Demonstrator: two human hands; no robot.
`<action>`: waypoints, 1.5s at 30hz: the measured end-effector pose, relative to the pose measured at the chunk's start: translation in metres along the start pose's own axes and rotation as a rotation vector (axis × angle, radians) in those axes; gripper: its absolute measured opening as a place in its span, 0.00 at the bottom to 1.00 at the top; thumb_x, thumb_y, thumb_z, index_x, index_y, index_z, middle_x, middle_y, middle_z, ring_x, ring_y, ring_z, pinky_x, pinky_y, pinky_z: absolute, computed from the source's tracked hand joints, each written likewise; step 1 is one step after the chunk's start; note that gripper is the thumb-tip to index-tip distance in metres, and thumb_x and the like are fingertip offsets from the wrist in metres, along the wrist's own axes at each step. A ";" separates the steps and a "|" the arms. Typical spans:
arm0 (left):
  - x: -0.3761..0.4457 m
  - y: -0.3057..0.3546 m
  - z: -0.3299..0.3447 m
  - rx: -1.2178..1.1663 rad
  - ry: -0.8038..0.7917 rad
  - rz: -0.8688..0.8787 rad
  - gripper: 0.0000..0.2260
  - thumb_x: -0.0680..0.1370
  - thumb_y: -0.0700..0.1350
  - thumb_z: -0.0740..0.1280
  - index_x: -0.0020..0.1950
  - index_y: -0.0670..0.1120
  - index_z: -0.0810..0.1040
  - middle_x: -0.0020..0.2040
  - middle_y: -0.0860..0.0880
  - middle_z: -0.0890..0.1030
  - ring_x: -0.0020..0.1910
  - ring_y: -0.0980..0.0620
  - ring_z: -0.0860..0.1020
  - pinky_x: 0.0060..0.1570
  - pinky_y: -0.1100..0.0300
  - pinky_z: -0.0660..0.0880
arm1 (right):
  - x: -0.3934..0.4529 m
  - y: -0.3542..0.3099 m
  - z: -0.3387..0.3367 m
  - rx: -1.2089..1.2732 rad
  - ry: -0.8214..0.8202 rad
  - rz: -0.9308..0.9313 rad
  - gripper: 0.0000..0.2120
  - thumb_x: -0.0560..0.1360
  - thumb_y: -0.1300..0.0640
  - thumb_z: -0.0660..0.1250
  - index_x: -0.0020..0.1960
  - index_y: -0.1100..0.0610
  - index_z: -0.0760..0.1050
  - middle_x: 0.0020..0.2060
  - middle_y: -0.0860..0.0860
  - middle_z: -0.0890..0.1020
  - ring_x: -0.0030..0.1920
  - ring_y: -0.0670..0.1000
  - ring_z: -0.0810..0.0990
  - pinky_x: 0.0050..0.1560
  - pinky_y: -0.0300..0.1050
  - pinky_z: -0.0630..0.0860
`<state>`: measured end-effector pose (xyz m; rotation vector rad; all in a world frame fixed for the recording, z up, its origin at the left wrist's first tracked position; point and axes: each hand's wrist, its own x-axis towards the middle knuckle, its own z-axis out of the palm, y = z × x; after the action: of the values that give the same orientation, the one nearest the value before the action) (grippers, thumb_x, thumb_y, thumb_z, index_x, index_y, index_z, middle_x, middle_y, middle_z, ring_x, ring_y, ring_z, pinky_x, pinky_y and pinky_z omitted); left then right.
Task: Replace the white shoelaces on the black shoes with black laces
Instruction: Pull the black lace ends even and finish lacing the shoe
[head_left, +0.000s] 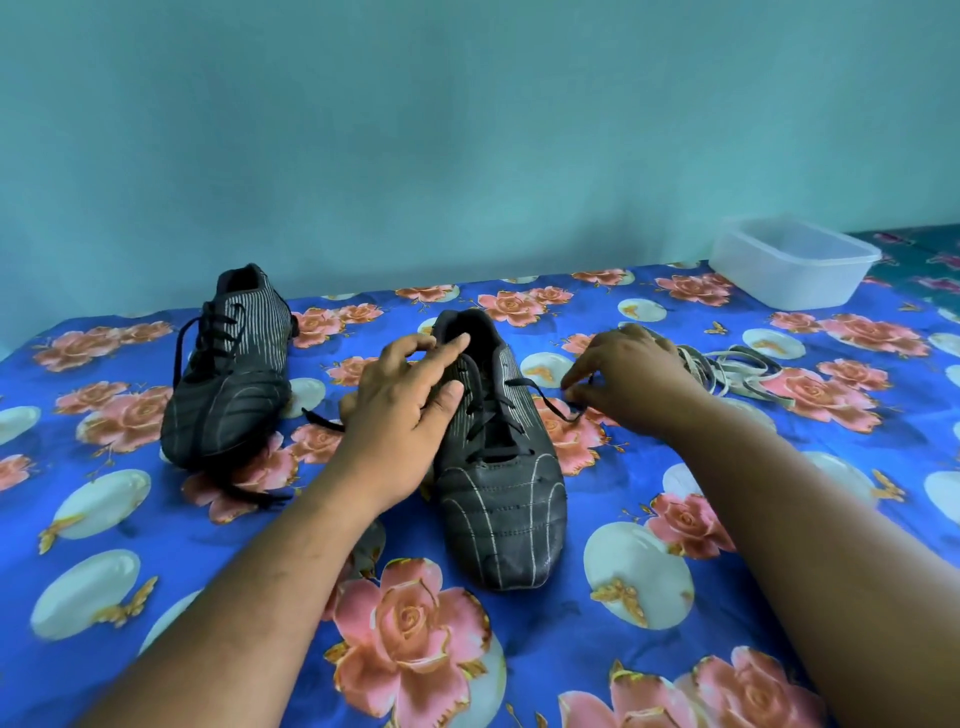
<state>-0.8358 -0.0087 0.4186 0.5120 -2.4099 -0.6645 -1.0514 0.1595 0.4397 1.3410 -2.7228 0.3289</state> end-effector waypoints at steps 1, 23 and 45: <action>0.000 0.002 -0.001 -0.008 -0.005 -0.011 0.23 0.79 0.63 0.55 0.75 0.67 0.68 0.71 0.57 0.68 0.72 0.52 0.64 0.70 0.46 0.60 | 0.000 -0.001 0.000 -0.013 0.008 0.004 0.08 0.76 0.41 0.70 0.52 0.39 0.83 0.50 0.41 0.78 0.64 0.53 0.69 0.64 0.56 0.67; 0.002 -0.001 -0.020 -0.263 0.057 0.114 0.14 0.80 0.41 0.70 0.57 0.61 0.79 0.55 0.57 0.75 0.41 0.52 0.74 0.47 0.65 0.73 | -0.020 -0.037 -0.032 1.050 0.298 -0.040 0.03 0.79 0.58 0.71 0.47 0.53 0.81 0.35 0.47 0.84 0.37 0.44 0.80 0.42 0.36 0.75; -0.005 0.009 -0.020 -0.408 0.086 0.052 0.11 0.74 0.47 0.75 0.52 0.61 0.82 0.37 0.50 0.82 0.36 0.48 0.81 0.41 0.60 0.80 | -0.038 -0.083 -0.013 0.968 0.037 -0.241 0.05 0.77 0.60 0.73 0.45 0.52 0.84 0.35 0.43 0.84 0.36 0.38 0.78 0.41 0.31 0.74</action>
<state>-0.8209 -0.0063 0.4356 0.2979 -2.1213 -1.0552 -0.9626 0.1431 0.4587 1.7470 -2.3477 1.7604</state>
